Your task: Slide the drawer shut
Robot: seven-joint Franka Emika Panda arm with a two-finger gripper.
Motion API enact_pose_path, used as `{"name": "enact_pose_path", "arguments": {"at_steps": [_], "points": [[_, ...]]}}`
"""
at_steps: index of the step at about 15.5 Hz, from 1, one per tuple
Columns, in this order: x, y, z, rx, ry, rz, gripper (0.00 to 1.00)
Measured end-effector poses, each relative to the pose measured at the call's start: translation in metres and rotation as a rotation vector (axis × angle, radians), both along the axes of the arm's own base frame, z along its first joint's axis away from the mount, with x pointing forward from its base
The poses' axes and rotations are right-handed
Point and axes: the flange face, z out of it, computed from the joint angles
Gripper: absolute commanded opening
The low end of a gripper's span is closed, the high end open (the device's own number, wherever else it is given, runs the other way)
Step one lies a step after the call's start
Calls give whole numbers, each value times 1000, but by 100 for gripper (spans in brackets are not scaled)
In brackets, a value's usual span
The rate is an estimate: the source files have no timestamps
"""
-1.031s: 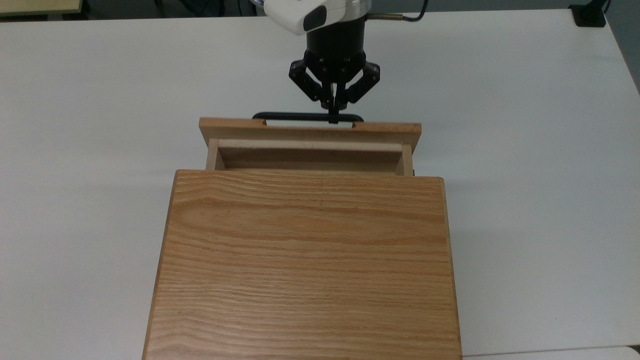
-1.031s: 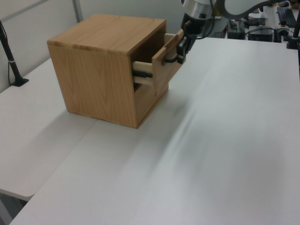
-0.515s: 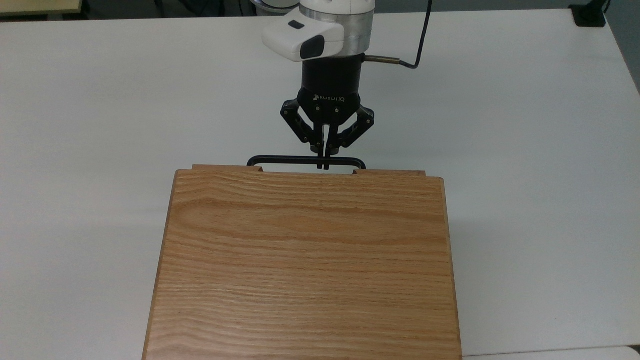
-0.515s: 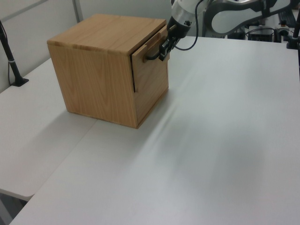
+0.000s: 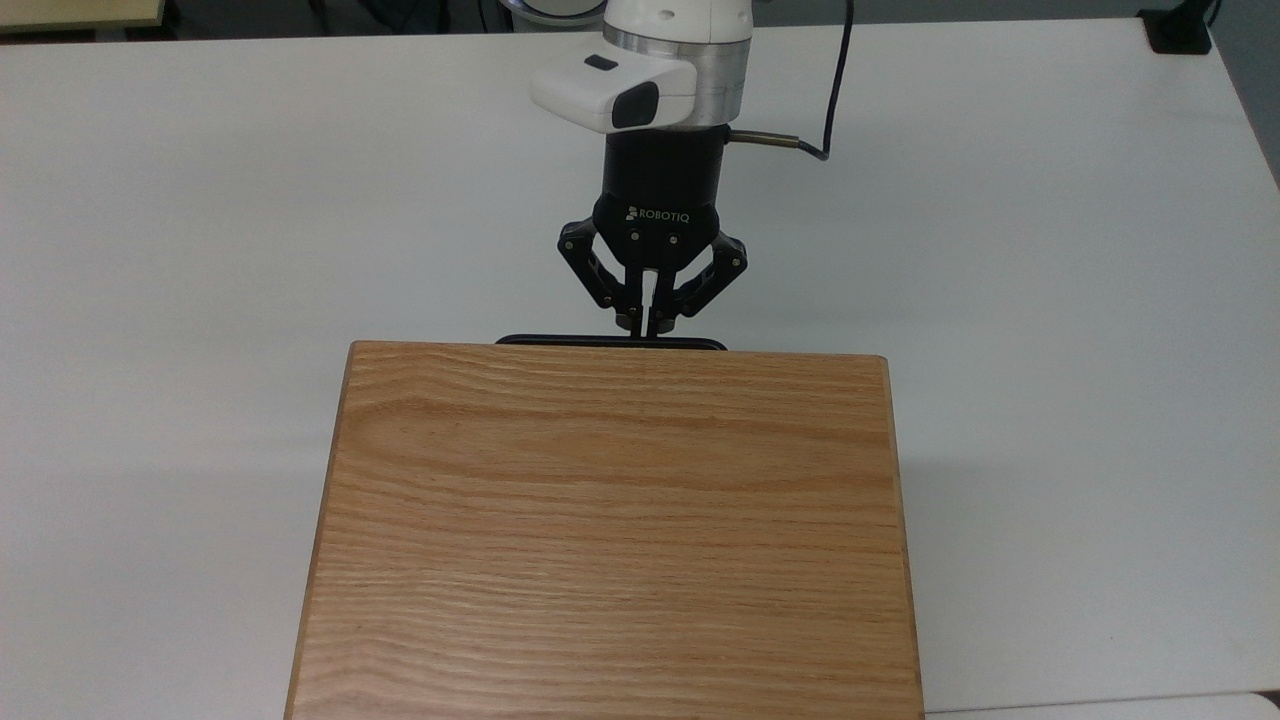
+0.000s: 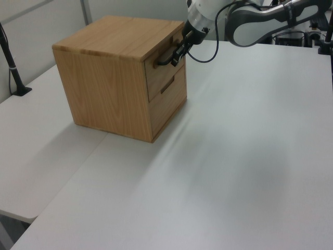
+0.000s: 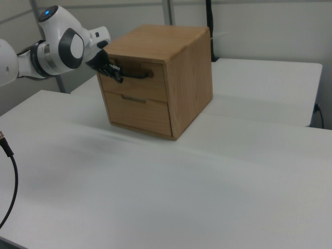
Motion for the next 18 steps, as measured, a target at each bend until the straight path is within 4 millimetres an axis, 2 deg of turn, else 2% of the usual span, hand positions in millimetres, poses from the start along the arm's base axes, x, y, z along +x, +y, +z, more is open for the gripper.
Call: {"name": "enact_pose_path", "arguments": {"at_steps": [2,3,5,6,7,8,10,13,15,18], "points": [[0,-6,0,-19,7,10,15],[-1,-14,1,-36,24,10,25],[-11,-35,8,-55,127,6,47],[-20,-46,16,-45,192,20,62],[-33,-60,28,-27,266,49,86],[-50,-80,45,-9,341,83,100],[-78,-107,66,5,443,97,100],[-111,-132,86,20,544,84,100],[-121,-143,91,29,571,71,100],[-124,-160,86,39,586,42,100]]}}
